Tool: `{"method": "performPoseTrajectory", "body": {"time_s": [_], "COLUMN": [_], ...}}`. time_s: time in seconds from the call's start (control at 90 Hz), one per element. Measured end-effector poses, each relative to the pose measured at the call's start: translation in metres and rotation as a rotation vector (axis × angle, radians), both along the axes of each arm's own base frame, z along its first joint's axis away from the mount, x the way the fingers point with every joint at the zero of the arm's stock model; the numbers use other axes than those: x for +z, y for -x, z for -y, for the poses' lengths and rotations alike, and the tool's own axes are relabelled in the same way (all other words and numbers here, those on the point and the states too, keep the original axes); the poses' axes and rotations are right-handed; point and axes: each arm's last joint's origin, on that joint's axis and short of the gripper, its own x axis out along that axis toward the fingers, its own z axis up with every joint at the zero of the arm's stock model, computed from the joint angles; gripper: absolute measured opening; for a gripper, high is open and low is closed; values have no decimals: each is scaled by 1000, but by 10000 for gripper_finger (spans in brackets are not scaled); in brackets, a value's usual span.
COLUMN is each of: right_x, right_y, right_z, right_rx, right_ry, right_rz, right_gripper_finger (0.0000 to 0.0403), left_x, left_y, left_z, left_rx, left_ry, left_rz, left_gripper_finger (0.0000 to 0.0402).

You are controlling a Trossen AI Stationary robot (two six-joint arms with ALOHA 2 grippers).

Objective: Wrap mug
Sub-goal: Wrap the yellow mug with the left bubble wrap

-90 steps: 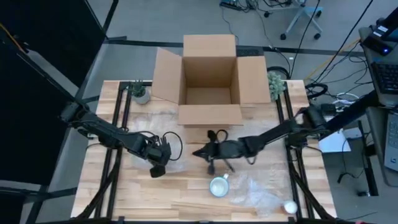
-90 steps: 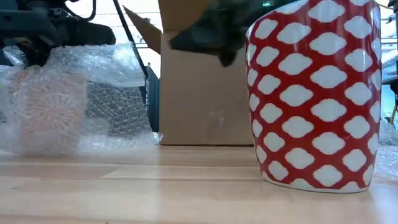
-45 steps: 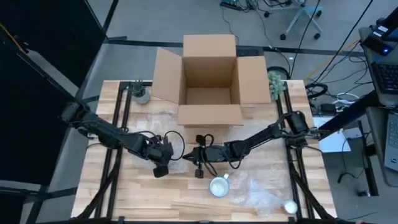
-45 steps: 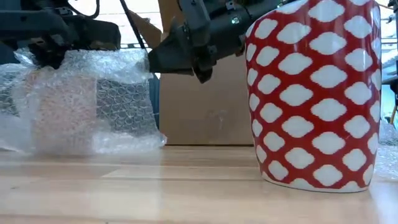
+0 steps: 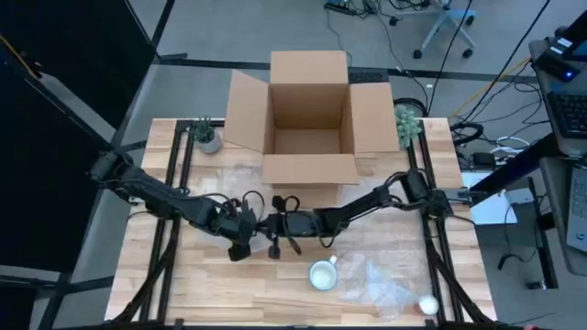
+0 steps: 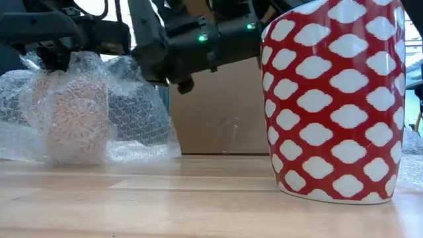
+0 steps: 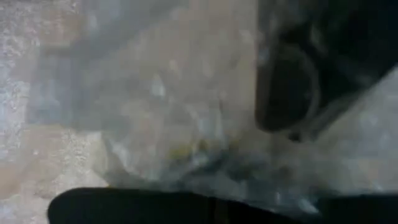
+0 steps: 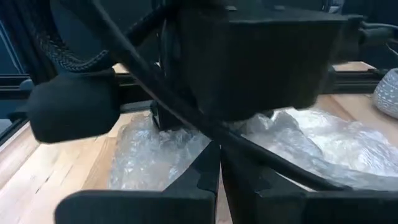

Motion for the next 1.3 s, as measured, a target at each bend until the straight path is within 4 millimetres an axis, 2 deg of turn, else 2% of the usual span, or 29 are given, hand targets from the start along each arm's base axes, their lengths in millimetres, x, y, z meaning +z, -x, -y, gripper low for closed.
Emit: {"method": "performPoseTrajectory", "body": {"time_s": [0.178, 0.389, 0.6, 0.722, 0.911, 1.122, 1.3], "right_x": [3, -15, -9, -4, -15, -18, -20], "right_y": [-1, -6, -7, -15, -26, -26, -26], "right_z": [3, 6, 6, 4, 2, 2, 2], "right_rx": [-4, -27, -20, -25, -28, -24, -22], "right_ry": [1, -53, -28, -52, -56, -43, -34], "right_rz": [19, 24, 86, 115, 80, 43, 27], "right_gripper_finger": [0, 0, 0, 0, 0, 0, 0], "left_x": [0, 0, 0, 1, 0, 0, 10], "left_y": [0, 0, 0, 0, 1, 1, 2], "left_z": [0, 0, 0, 0, 1, 0, 0], "left_rx": [21, 20, 18, 24, 24, 35, 39], "left_ry": [8, 15, 16, 19, 25, 27, 3], "left_rz": [1, -3, 1, 2, -5, -9, -70], "left_gripper_finger": [2, 2, 2, 2, 2, 2, 2]}}
